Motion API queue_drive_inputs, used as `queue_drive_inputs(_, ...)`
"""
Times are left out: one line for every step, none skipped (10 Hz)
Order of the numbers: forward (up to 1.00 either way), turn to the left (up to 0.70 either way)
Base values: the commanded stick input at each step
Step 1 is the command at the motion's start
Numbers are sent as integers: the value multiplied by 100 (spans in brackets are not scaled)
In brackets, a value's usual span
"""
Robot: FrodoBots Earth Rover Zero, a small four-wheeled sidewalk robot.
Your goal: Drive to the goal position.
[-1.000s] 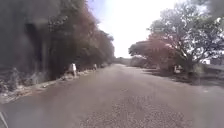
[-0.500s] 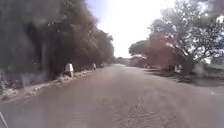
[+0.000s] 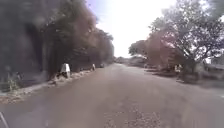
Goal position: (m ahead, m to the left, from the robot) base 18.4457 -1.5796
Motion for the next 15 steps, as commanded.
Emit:
queue_drive_inputs(50,0)
queue_drive_inputs(50,0)
queue_drive_inputs(50,0)
queue_drive_inputs(50,0)
queue_drive_inputs(50,0)
queue_drive_inputs(50,0)
queue_drive_inputs(50,0)
queue_drive_inputs(50,0)
queue_drive_inputs(50,0)
queue_drive_inputs(50,0)
queue_drive_inputs(50,0)
queue_drive_inputs(50,0)
queue_drive_inputs(50,0)
queue_drive_inputs(50,0)
queue_drive_inputs(50,0)
